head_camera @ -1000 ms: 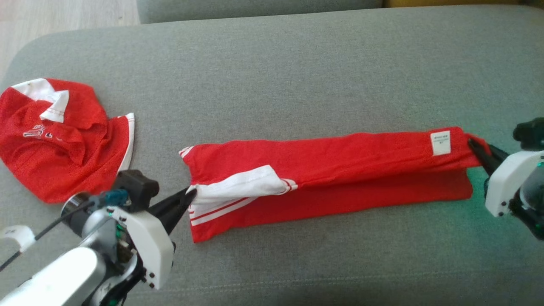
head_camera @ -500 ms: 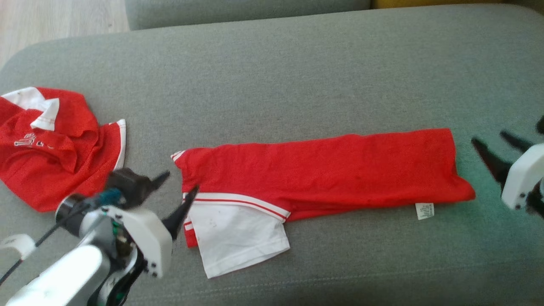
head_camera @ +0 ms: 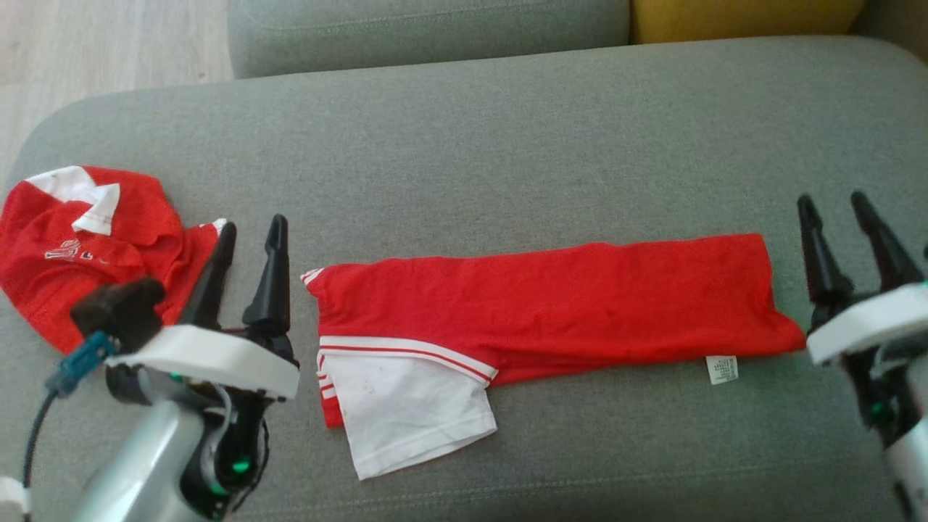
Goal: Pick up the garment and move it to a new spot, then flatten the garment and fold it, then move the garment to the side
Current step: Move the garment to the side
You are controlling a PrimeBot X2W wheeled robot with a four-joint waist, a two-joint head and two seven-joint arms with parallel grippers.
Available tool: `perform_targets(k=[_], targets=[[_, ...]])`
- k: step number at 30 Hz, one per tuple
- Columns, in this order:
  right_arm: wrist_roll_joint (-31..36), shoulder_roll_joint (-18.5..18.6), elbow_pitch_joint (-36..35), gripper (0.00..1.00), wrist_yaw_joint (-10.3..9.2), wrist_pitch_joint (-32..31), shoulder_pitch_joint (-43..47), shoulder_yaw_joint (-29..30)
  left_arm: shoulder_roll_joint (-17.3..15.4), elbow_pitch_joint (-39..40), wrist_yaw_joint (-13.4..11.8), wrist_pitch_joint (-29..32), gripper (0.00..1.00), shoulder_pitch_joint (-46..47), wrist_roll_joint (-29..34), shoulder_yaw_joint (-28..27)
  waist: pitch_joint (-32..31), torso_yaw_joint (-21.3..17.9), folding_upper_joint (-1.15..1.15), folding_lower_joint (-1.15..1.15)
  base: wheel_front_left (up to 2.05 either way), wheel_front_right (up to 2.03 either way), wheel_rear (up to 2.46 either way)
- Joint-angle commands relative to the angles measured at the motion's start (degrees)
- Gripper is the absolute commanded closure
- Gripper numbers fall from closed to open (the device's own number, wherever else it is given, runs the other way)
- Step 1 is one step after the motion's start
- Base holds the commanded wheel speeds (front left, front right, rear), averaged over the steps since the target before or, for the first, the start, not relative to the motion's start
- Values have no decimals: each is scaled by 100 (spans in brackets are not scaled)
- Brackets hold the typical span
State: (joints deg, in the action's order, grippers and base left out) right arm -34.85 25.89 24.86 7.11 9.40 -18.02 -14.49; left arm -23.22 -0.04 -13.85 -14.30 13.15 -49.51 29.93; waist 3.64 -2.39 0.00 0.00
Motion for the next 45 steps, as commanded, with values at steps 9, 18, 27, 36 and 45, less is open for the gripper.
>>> perform_targets(k=[9, 18, 27, 36, 45], targets=[[815, -668, -564, 0, 37, 140, 595, 772, 1134, -142, 940, -68, 0, -481, 1057, -1157, 159, 98, 0, 0, 0, 0, 0], [988, -1181, -366, 0, 37, -169, 594, 1436, 1838, -301, 1604, -69, 0, -512, 1842, -1966, 472, 221, 0, 0, 0, 0, 0], [1317, -1573, 471, 0, 37, -485, 250, 1970, 1981, -535, 1866, -69, 0, -375, 2157, -2067, 758, 334, 0, 0, 0, 0, 0], [1812, -1808, 1288, 0, 37, -683, -229, 2681, 2027, -641, 1974, -70, 0, -241, 2266, -2087, 943, 452, 0, 0, 0, 0, 0], [1709, -1918, 1710, 43, 37, -1157, -426, 2685, 2033, -686, 1991, -70, 0, -205, 2242, -2161, 977, 460, 0, 0, 0, 0, 0]])
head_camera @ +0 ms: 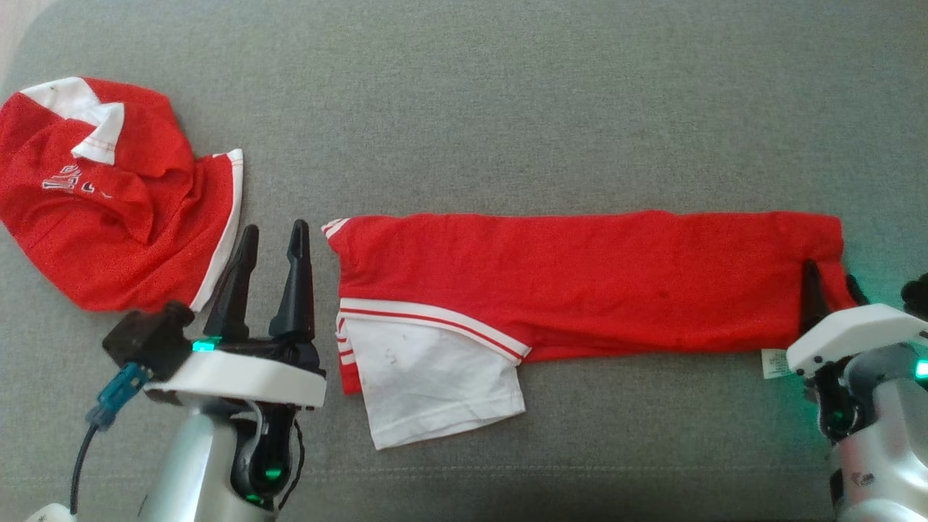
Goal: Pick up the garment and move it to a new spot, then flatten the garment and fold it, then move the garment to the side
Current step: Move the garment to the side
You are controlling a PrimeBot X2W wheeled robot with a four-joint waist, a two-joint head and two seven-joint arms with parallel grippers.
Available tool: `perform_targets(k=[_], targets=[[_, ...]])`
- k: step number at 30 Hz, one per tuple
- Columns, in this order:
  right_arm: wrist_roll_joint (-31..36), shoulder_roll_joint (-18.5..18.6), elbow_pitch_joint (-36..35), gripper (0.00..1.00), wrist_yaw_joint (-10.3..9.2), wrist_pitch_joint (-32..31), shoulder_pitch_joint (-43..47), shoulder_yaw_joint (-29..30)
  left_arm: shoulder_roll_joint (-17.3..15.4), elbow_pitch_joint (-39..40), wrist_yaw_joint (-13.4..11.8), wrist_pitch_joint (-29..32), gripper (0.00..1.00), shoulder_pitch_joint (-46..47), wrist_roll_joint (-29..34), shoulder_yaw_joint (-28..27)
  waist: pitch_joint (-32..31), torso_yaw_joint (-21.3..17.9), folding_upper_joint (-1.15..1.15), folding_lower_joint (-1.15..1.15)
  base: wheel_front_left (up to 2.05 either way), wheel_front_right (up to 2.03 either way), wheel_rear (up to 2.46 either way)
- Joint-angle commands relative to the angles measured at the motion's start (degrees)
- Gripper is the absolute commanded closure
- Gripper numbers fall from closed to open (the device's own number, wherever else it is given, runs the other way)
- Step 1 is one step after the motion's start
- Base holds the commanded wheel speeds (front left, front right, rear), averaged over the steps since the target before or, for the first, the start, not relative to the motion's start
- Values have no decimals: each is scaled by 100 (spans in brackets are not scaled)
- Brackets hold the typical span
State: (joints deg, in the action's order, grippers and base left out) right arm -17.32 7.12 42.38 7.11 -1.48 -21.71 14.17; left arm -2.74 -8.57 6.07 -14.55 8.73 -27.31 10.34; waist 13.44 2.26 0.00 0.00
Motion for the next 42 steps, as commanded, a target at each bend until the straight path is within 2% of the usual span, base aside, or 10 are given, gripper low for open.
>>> perform_targets(k=[1, 6, 9, 18, 21, 24, 28, 33, 42], targets=[[-153, -45, -25, 100, 37, -163, -67, -251, -15, 164, -11, -44, 0, 250, 21, -216, -10, -19, 0, 0, 0, 0, 0], [-259, 65, -40, 100, 37, -178, -34, -363, -15, 151, -18, -44, 0, 263, 34, -225, -66, -57, 0, 0, 0, 0, 0], [145, 344, -15, 100, 37, -14, 10, -211, -14, 125, -15, -45, 0, 249, 41, -210, -144, -62, 0, 0, 0, 0, 0], [1614, 547, -235, 100, 37, 190, -176, 1341, -14, 49, -16, -45, 0, 93, 40, -157, -428, -75, 0, 0, 0, 0, 0], [2032, 466, -420, 100, 37, 143, -293, 1865, -14, 36, -24, -45, 0, 77, 19, -129, -478, -57, 0, 0, 0, 0, 0], [2319, 302, -592, 100, 37, 67, -364, 2088, -14, 30, -41, -45, 0, 58, -21, -96, -556, -43, 0, 0, 0, 0, 0], [2437, 79, -757, 100, 37, -35, -388, 1982, -14, 27, -62, -45, 0, 25, -51, -81, -635, -51, 0, 0, 0, 0, 0], [2364, -167, -1102, 100, 37, -212, -330, 1452, -14, 21, -94, -45, 0, -30, -89, -36, -722, -91, 0, 0, 0, 0, 0], [1577, -409, -2068, 100, 37, -732, -75, 234, -14, -37, -112, -45, 0, -112, -110, -61, -901, -215, 0, 0, 0, 0, 0]])
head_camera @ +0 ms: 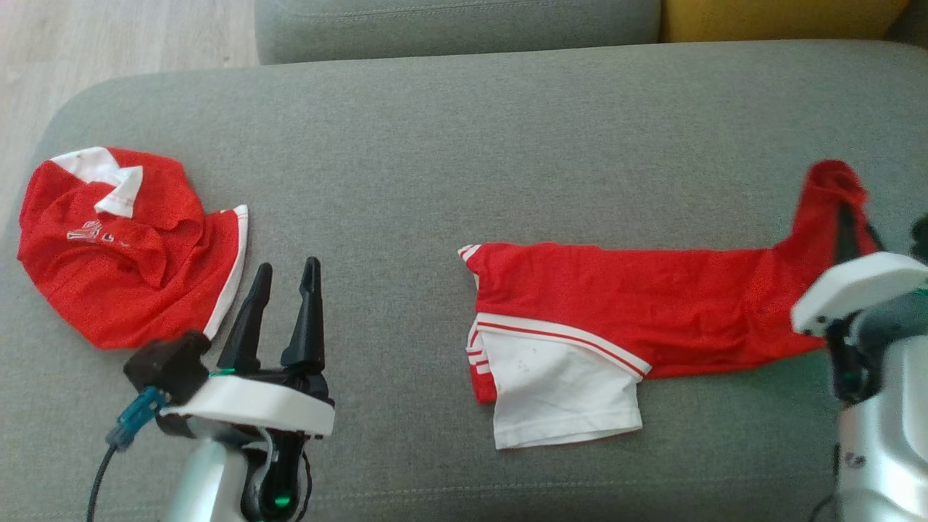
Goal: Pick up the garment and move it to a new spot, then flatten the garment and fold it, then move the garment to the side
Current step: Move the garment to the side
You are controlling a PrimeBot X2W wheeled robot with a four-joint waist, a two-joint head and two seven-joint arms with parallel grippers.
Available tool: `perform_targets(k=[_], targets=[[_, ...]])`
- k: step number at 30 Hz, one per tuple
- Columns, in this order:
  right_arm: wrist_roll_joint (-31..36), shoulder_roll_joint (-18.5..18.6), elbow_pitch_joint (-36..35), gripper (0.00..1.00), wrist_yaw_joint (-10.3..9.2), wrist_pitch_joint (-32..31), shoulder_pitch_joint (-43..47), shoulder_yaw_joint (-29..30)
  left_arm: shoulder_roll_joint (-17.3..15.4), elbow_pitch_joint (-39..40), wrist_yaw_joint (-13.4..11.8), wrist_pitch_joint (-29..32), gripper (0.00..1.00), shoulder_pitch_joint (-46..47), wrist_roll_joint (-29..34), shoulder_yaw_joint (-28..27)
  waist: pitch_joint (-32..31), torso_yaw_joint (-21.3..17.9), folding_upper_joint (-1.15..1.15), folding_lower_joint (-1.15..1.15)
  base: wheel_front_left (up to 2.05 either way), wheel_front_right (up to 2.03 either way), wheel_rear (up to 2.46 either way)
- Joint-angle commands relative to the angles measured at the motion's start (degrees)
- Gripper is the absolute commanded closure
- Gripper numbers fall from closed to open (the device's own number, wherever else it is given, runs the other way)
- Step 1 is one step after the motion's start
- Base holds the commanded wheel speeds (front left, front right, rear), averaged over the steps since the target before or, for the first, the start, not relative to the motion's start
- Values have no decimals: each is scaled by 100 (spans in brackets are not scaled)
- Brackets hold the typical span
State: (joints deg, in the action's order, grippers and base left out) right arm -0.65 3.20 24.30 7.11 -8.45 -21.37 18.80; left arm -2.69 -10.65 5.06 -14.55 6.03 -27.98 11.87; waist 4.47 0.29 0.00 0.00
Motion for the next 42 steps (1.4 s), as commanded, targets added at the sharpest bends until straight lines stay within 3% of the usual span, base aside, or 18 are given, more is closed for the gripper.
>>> perform_targets(k=[1, 4, 16, 22, 31, 32, 33, 37, 42], targets=[[-277, -24, -368, 100, 37, -118, -72, -426, -19, 177, -9, -45, 0, 157, -34, -231, -2, -29, 0, 0, 0, 0, 0], [-1025, -29, -669, 100, 37, -299, 59, -1078, -19, 184, -4, -45, 0, 158, -20, -274, 3, -60, 0, 0, 0, 0, 0], [-2743, -32, -1576, 100, 37, -271, 559, -3361, -19, 140, 11, -45, 0, 235, -60, -199, 129, -4, 0, 0, 0, 0, 0], [-3258, -32, -1287, 100, 37, 190, 595, -4049, -19, 120, 3, -45, 0, 269, -117, -153, 198, 143, 0, 0, 0, 0, 0], [-3565, -32, -536, 100, 37, 744, 391, -4551, -19, 95, -13, -45, 0, 293, -164, -127, 295, 308, 0, 0, 0, 0, 0], [-3602, -32, -467, 58, 37, 803, 362, -4600, -19, 89, -15, -45, 0, 295, -168, -123, 304, 322, 0, 0, 0, 0, 0], [-3669, -32, -405, 0, 37, 832, 339, -4662, -19, 85, -19, -45, 0, 298, -173, -122, 317, 334, 0, 0, 0, 0, 0], [-3834, -32, -294, 0, 37, 947, 210, -4882, -19, 76, -30, -45, 0, 316, -185, -124, 357, 355, 0, 0, 0, 0, 0], [-3853, -32, -264, 0, 37, 1152, 26, -4685, -19, 57, -42, -45, 0, 297, -174, -158, 332, 297, 0, 0, 0, 0, 0]])
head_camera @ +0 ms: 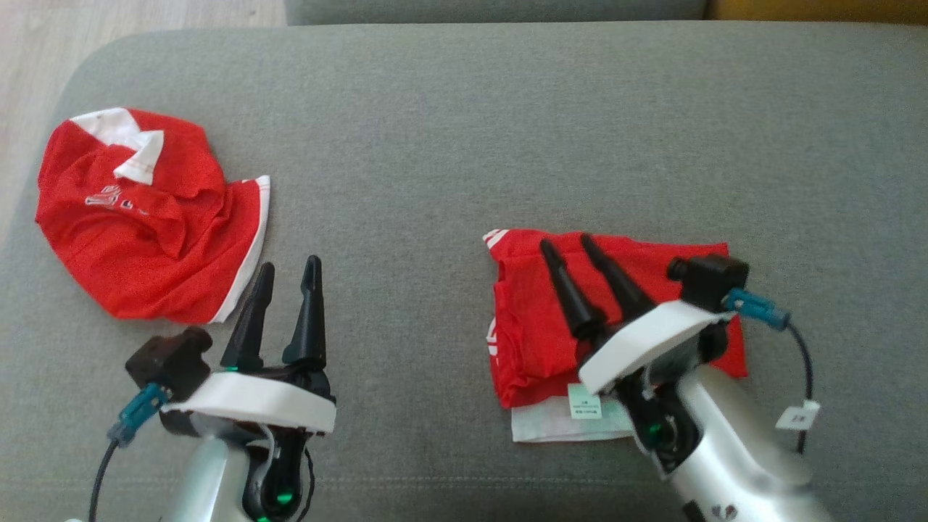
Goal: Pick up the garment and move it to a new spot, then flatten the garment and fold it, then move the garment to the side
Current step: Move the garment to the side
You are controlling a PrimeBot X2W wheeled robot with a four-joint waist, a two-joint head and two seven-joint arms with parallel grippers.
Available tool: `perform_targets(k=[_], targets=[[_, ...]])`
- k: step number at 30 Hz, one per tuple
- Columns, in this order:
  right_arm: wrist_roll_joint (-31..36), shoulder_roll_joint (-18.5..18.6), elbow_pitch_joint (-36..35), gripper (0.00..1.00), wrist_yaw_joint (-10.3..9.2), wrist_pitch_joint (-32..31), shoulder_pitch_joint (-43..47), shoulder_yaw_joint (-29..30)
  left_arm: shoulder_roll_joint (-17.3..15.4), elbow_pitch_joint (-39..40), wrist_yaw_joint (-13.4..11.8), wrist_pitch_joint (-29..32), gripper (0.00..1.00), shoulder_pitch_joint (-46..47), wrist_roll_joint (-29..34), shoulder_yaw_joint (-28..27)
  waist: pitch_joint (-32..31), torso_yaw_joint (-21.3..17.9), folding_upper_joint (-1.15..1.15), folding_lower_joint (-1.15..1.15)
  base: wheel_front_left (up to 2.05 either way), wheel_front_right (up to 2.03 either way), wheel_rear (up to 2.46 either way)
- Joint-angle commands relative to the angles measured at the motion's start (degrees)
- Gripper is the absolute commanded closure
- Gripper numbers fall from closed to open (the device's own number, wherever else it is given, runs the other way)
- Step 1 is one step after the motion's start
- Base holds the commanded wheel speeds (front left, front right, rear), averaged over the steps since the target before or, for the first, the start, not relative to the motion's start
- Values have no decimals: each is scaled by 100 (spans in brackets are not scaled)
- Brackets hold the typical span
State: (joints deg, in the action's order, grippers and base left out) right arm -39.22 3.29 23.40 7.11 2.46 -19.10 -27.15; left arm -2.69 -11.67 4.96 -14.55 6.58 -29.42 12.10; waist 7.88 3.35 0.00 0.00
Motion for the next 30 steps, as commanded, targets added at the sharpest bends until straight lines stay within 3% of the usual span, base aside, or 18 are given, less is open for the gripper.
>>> perform_targets(k=[1, 12, 22, 30], targets=[[65, -41, -181, 0, 37, 88, -243, -9, -19, 154, -35, -45, 0, 236, -26, -185, -23, -32, 0, 0, 0, 0, 0], [1739, -7, -792, 0, 37, 92, -195, 1524, -19, 346, -35, -45, 0, 321, -76, -91, -119, -275, 0, 0, 0, 0, 0], [2676, 697, -1167, 0, 37, 615, 417, 2103, -19, 604, -147, -45, 0, 185, 52, -117, -159, -437, 0, 0, 0, 0, 0], [3209, 566, -1165, 0, 37, 992, 780, 2437, -19, 875, -125, -45, 0, 16, 609, -164, -206, -505, 0, 0, 0, 0, 0]])
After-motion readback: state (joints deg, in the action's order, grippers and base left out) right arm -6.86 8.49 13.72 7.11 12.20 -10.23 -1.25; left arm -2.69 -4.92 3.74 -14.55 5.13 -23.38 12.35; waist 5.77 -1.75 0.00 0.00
